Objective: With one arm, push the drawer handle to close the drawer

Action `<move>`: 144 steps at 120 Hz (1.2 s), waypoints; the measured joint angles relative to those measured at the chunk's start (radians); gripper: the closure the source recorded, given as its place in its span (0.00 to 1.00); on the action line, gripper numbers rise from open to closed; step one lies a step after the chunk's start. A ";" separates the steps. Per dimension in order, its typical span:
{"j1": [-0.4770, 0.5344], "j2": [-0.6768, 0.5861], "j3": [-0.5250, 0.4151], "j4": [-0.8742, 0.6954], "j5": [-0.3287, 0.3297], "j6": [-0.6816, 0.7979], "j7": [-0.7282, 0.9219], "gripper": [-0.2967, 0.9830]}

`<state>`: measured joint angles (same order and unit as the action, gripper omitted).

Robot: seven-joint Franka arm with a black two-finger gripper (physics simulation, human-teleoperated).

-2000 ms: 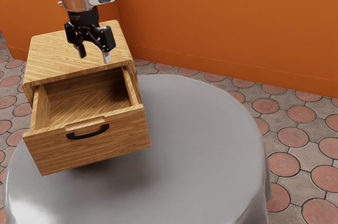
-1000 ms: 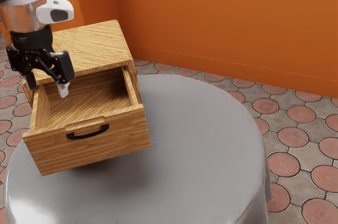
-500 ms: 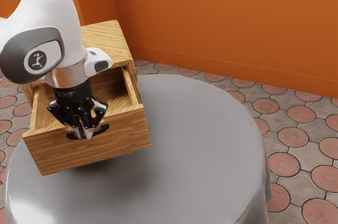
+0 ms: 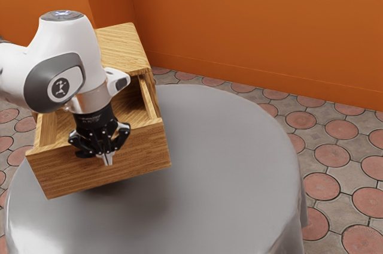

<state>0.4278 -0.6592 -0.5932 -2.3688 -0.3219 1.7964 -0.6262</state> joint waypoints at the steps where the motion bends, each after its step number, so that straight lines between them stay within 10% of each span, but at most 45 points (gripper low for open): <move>1: 0.000 0.001 0.000 0.000 0.000 0.001 -0.002 0.84; 144: 0.008 0.202 0.115 0.115 0.117 0.026 -0.036 0.85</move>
<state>0.4359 -0.4575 -0.4781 -2.2537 -0.2044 1.8225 -0.6620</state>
